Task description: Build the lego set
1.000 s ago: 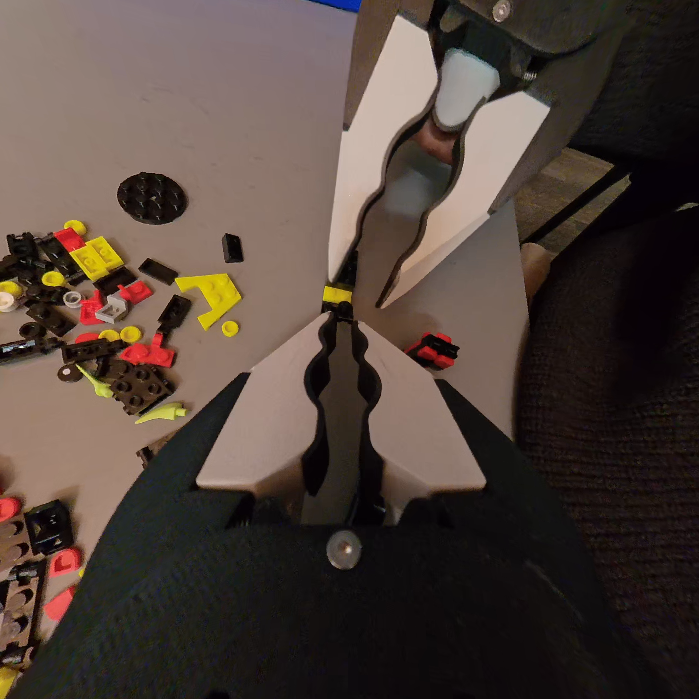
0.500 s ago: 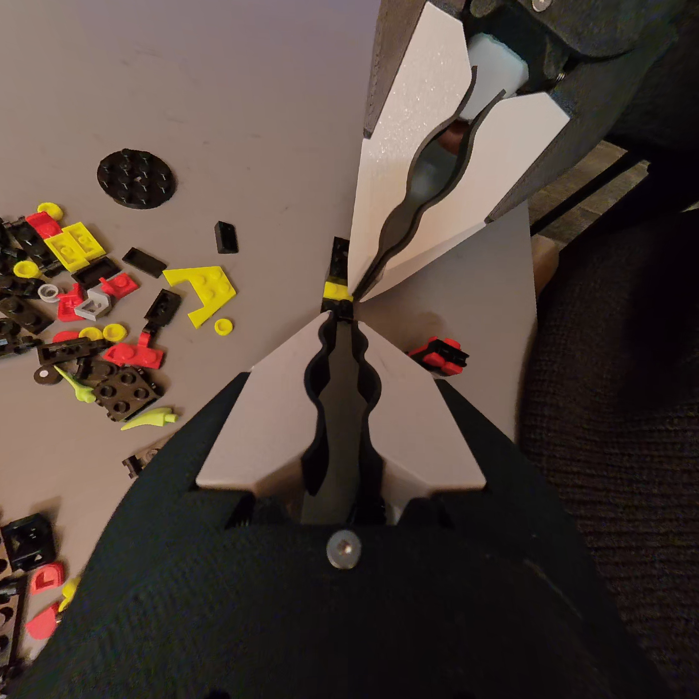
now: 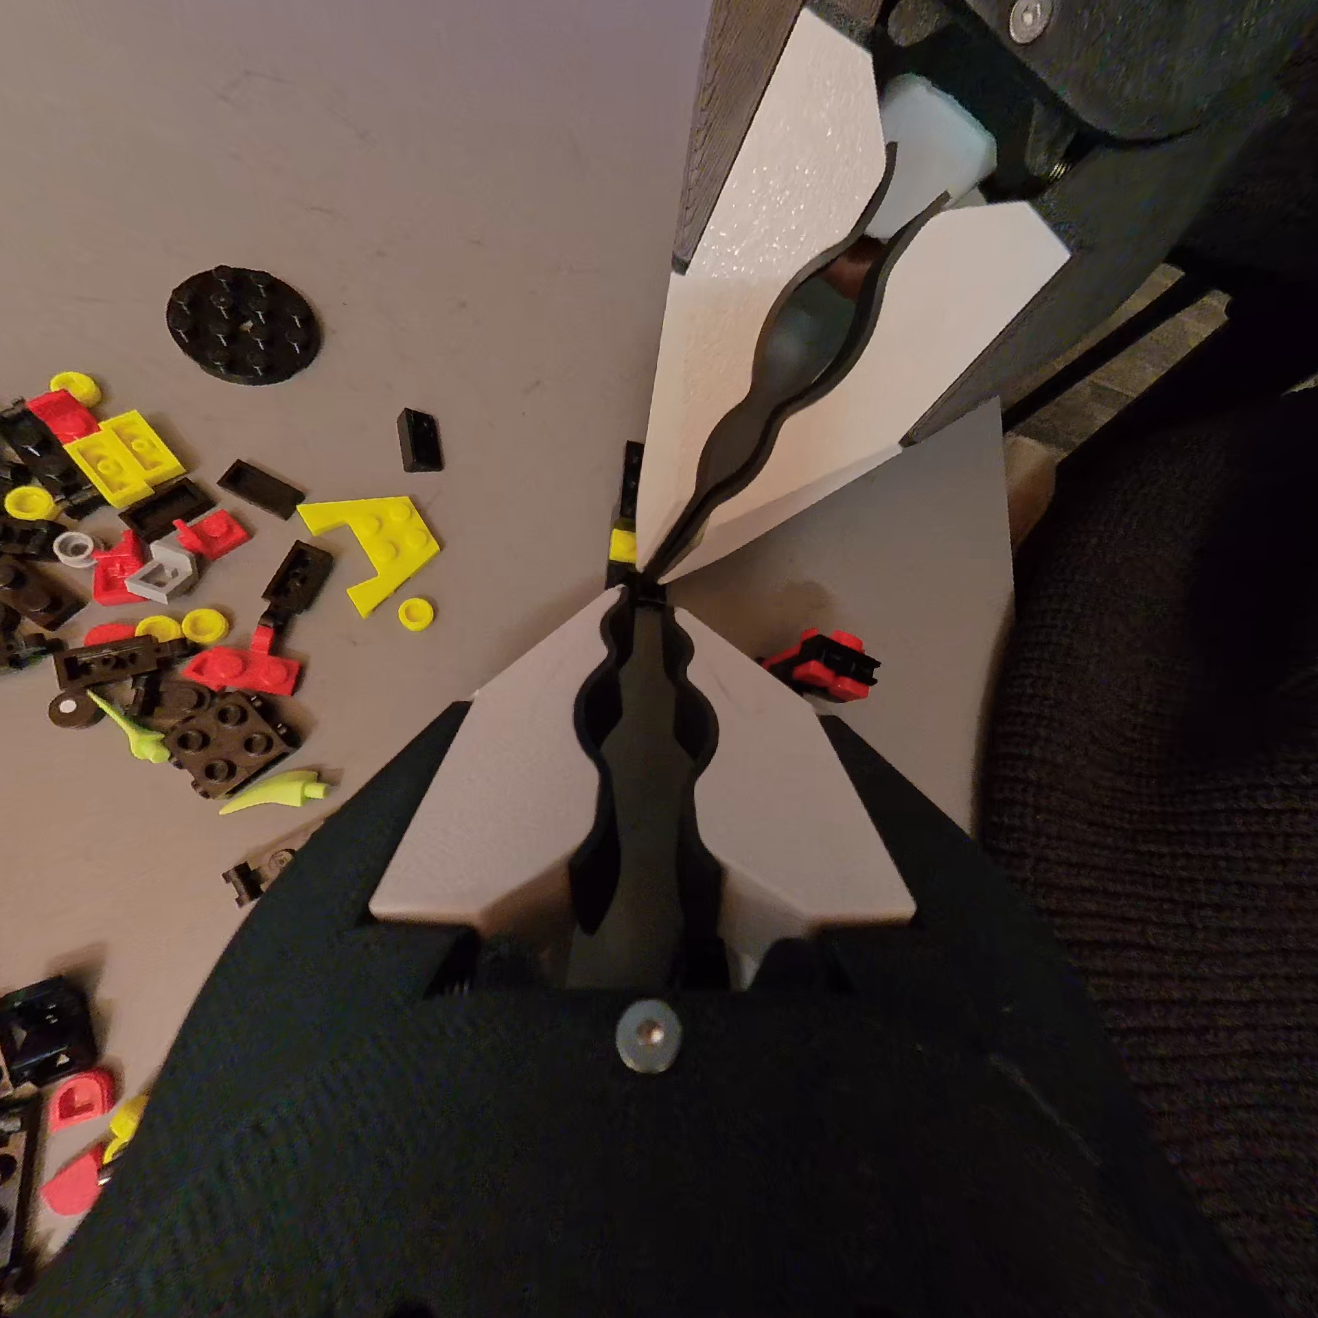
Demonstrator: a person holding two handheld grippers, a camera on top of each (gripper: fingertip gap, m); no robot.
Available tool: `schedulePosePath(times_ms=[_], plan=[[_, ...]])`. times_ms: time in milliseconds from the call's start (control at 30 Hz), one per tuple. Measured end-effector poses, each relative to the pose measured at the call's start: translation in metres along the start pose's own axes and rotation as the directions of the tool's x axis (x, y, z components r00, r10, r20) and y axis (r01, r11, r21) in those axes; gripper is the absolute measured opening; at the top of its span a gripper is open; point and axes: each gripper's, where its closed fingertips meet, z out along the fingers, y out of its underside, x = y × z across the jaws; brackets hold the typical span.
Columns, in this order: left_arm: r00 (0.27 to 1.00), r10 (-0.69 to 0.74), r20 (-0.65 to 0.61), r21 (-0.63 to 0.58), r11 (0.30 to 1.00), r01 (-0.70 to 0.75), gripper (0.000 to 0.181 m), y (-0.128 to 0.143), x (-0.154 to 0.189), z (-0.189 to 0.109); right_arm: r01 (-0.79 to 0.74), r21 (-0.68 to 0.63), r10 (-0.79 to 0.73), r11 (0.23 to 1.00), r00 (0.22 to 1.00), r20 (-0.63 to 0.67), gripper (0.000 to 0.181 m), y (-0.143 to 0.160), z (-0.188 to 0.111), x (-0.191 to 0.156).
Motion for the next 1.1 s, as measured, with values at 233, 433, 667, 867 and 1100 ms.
schedulePosePath(times_ms=[233,433,667,867,1100], plan=[[1.0,-0.003,0.0,-0.003,1.0,0.003,0.005,0.0005,-0.0004,0.0004,-0.037,-0.002,0.037,0.999,0.999,0.018,0.0,0.001,0.0,-0.0009],[1.0,0.0,0.005,-0.011,1.0,0.0,0.005,0.0014,-0.0003,0.0012,-0.014,-0.026,0.014,1.0,1.0,0.007,0.0,0.0019,0.0004,-0.0027],[1.0,0.003,0.01,-0.01,1.0,-0.003,0.005,0.0013,-0.0003,0.0012,-0.129,-0.031,0.131,0.991,0.99,0.044,0.0,0.0027,0.0009,-0.0018],[1.0,-0.001,0.011,-0.009,1.0,0.001,0.005,0.001,-0.0004,0.0013,-0.199,-0.028,0.201,0.98,0.977,0.074,0.0,0.0033,0.0014,-0.0014],[1.0,0.001,0.004,-0.015,1.0,-0.001,0.002,0.0018,0.0017,0.0021,-0.256,-0.055,0.259,0.965,0.962,0.08,0.0,0.007,0.0045,0.0012]])
